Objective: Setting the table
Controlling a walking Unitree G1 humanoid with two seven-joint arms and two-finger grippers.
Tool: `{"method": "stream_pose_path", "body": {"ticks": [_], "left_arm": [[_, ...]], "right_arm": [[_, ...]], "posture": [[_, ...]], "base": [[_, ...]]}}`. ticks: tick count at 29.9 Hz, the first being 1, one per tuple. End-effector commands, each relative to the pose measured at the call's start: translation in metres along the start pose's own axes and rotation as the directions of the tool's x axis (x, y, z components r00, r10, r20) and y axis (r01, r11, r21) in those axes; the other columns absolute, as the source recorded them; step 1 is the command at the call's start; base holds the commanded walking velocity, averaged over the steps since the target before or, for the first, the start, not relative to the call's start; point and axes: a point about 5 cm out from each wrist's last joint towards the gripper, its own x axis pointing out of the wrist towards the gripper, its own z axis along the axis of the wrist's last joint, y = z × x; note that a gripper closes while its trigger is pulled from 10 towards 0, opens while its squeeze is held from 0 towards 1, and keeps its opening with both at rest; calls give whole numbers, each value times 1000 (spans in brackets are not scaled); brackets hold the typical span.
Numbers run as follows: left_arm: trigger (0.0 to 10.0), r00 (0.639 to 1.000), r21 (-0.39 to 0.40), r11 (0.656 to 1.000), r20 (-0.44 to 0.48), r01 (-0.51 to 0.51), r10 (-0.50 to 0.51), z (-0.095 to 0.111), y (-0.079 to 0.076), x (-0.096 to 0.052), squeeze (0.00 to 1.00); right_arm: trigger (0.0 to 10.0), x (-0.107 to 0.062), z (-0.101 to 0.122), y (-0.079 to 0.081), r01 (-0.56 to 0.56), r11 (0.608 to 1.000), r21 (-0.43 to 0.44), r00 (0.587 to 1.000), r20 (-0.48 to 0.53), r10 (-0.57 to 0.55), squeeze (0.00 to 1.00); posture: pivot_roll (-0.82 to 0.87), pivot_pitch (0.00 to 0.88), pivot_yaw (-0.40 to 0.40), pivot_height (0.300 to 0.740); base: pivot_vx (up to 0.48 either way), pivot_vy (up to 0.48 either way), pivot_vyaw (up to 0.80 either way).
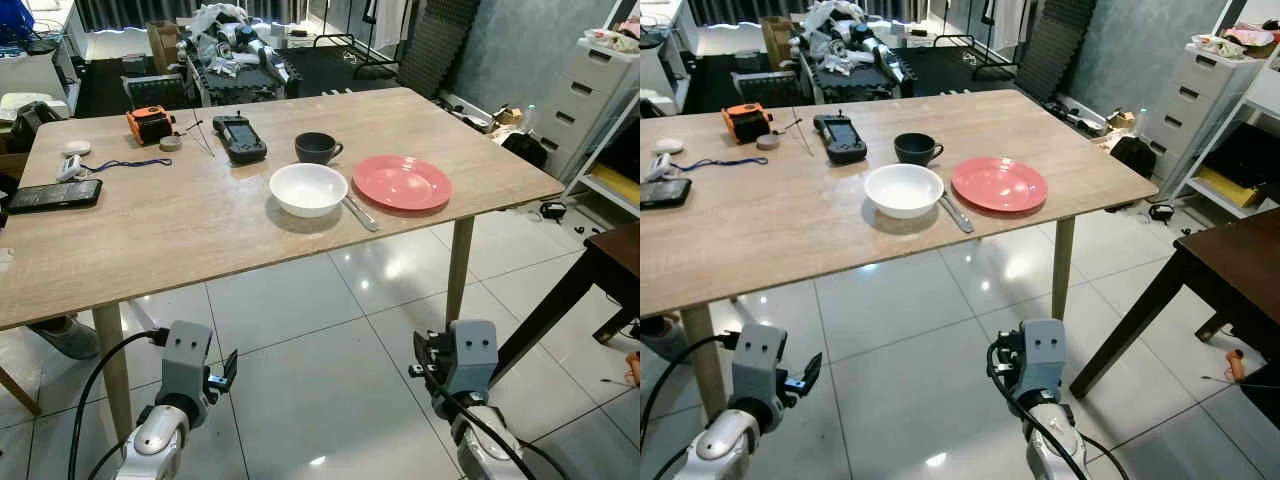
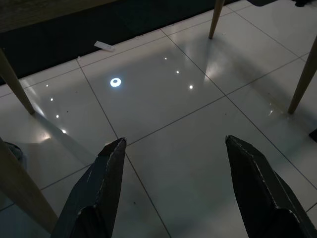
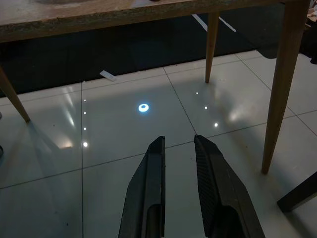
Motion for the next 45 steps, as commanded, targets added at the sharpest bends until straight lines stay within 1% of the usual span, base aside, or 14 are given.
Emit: {"method": "stream_pose_path", "body": {"ticks": [1,22,41,45], "left_arm": [[10000,1000,2,1000,-14,4,-4,-5,-1,-3,0],[10000,1000,0,1000,-10,6,-6,-5,-1,-3,0],[10000,1000,0,1000,-7,2,-2,-4,-1,-3,0],[10000,1000,-1,1000,-7,1,-1,-4,-1,-3,0]], "right_arm": [[10000,-4,-5,-3,10,1000,3,1000,-25,-10,0],[10000,-4,-6,-3,9,1000,1,1000,-28,-9,0],[10000,-4,-7,-3,7,1000,1,999,-32,-7,0],[10000,-4,-7,-3,7,1000,0,999,-33,-7,0]], "posture": [[-11,90,31,740],[-10,90,29,740],[-10,92,27,740],[-11,92,27,740]], "base": [[0,0,0],[0,0,0],[0,-443,0],[0,-62,0]]}}
